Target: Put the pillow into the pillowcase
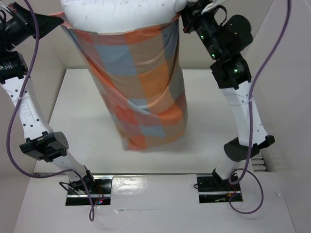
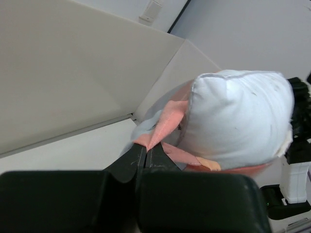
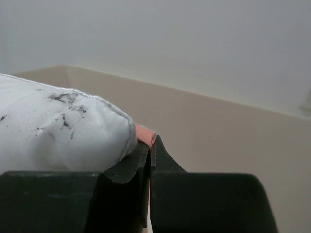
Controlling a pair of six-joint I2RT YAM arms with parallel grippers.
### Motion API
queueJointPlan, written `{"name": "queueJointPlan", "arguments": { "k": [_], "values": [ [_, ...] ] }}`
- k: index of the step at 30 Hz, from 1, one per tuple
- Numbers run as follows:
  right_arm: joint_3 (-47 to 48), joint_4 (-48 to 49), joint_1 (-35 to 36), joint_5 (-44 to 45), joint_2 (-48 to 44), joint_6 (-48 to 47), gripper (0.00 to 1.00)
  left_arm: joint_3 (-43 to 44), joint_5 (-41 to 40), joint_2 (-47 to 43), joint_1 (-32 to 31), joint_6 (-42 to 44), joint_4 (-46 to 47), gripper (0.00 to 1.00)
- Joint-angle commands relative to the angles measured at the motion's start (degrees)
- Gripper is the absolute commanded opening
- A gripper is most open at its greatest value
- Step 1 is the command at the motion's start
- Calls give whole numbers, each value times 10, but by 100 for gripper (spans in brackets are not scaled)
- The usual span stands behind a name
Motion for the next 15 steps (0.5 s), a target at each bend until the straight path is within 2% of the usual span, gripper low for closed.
{"name": "queueJointPlan", "arguments": {
  "k": [1,3,7,9,10,13,15],
  "values": [
    [-35,119,-23,189,-1,-56,0,6,-44,-23,26,21,37,0],
    [-124,127,-23,238,-17,-68,0,-37,-37,-43,17,49,24,0],
    [-210,131,-23,270,-55,-73,0,-125,-37,-87,-7,107,-15,0],
    [-159,102,-23,259,-43,-79,0,-94,-42,-74,-14,90,-21,0],
    [-48,80,-23,253,-29,-79,0,-70,-42,-62,-2,68,-11,0],
    [102,36,-23,228,2,-79,0,9,-51,-47,52,-29,60,0],
    [44,82,-23,223,-70,-68,0,17,-62,-47,91,-64,104,0]
  ]
}}
